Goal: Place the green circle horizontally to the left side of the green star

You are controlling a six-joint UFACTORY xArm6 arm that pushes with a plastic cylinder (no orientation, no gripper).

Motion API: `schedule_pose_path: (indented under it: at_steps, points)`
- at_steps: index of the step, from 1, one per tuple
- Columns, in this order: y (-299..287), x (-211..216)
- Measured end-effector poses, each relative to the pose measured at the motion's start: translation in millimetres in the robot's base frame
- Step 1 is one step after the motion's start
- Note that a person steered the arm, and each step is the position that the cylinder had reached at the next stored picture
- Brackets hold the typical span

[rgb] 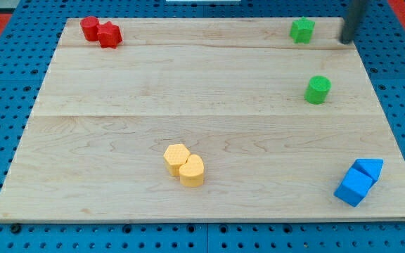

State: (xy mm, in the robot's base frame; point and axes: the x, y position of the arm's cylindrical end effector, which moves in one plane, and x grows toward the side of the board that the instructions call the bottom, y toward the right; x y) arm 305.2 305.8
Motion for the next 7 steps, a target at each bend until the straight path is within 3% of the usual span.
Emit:
schedule_pose_path:
  at_steps: [1,2,4,5,6,7]
  points:
    - [21,118]
    - [-43,152]
    - [-93,78]
    - [-101,103]
    - [-132,99]
    - [-163,56]
